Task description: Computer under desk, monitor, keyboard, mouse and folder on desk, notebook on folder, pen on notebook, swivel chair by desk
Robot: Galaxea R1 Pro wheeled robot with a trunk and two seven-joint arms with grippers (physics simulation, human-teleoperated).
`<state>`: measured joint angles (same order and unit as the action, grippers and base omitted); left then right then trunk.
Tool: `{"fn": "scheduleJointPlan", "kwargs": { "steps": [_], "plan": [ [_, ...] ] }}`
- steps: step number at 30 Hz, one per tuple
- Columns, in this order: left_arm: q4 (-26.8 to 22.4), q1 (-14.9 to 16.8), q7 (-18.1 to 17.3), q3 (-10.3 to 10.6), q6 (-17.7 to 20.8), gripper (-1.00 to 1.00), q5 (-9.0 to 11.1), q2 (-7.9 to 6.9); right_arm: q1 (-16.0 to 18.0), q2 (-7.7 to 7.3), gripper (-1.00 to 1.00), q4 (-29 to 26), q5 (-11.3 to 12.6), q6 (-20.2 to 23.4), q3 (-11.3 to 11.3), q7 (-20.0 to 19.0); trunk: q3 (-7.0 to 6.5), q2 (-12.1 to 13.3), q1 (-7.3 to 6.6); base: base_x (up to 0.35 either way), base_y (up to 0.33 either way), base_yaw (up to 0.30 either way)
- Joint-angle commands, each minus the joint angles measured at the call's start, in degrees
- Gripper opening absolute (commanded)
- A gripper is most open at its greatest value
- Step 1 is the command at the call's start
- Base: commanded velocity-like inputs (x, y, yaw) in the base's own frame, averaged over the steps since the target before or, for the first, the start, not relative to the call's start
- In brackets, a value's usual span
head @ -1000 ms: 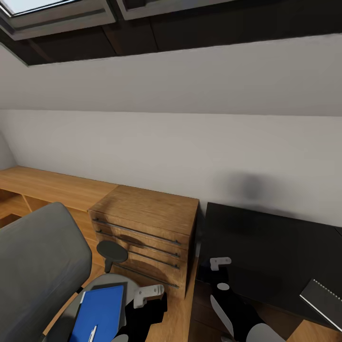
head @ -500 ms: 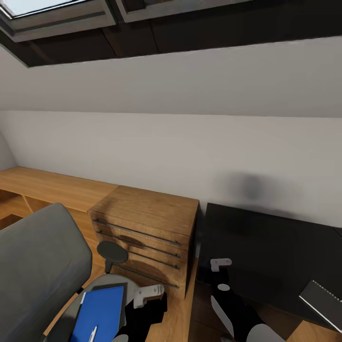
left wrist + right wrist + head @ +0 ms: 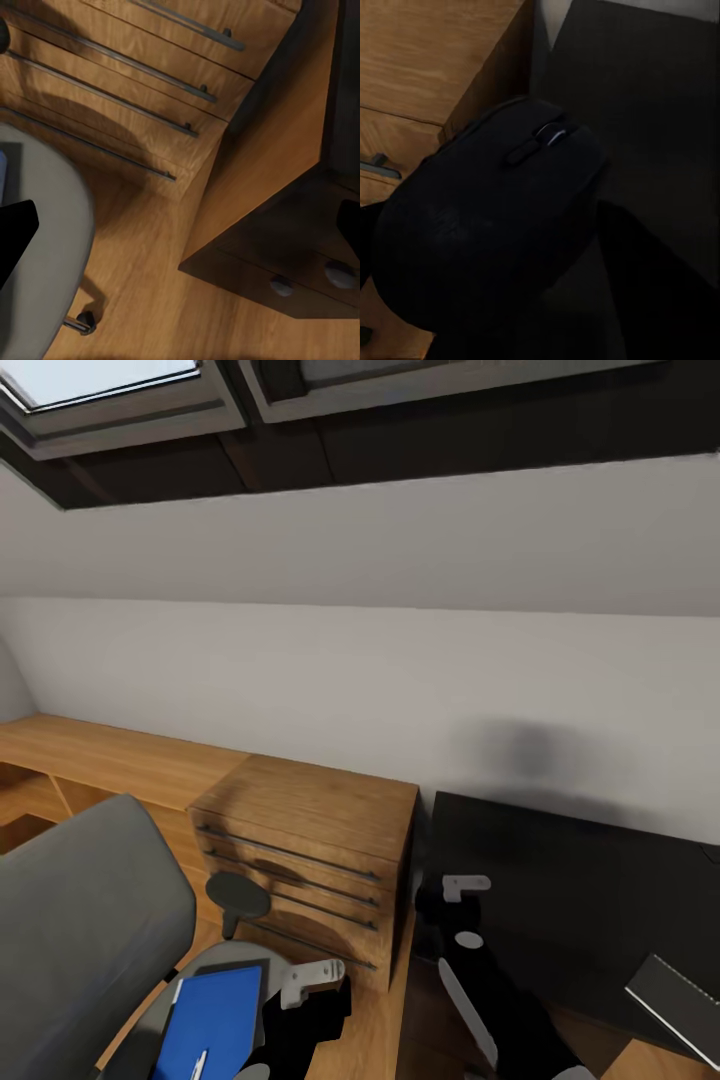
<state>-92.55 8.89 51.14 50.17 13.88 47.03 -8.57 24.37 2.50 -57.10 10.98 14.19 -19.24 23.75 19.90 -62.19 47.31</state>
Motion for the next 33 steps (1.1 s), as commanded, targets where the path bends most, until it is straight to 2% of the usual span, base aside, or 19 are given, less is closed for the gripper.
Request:
{"fn": "scheduleJointPlan", "kwargs": {
  "steps": [1, 3, 10, 26, 33],
  "plan": [
    [-0.1, 0.1, 0.4, 0.1, 0.3, 1.0, 0.2, -0.04, -0.7, -0.07, -1.0, -2.3, 0.4, 2.0, -0.2, 0.8, -0.11, 0.4, -0.22, 0.0, 0.0, 0.0],
    [-0.1, 0.1, 0.4, 0.1, 0.3, 1.0, 0.2, -0.04, -2.2, -0.11, -1.0, -5.9, 0.4, 5.0, -0.3, 1.0, -0.47, 1.2, -0.66, 0.0, 0.0, 0.0],
    [0.0, 0.1, 0.4, -0.1, 0.3, 1.0, 0.2, -0.12, -3.2, -0.14, -1.0, -9.1, 0.6, 7.2, -0.3, 1.0, -1.73, 4.0, -2.2, 0.0, 0.0, 0.0],
    [0.3, 0.1, 0.4, -0.2, 0.3, 1.0, 0.3, -0.04, -3.3, -0.04, -1.0, -8.9, 0.4, 7.1, -0.4, 1.0, -4.6, 10.4, -5.71, -0.005, 0.0, 0.0],
    [0.3, 0.1, 0.4, -0.2, 0.3, 1.0, 0.3, -0.04, -3.3, -0.04, -1.0, -8.9, 0.4, 7.0, -0.4, 1.0, -5.86, 13.2, -7.25, -0.256, 0.0, 0.0]
  ]
}}
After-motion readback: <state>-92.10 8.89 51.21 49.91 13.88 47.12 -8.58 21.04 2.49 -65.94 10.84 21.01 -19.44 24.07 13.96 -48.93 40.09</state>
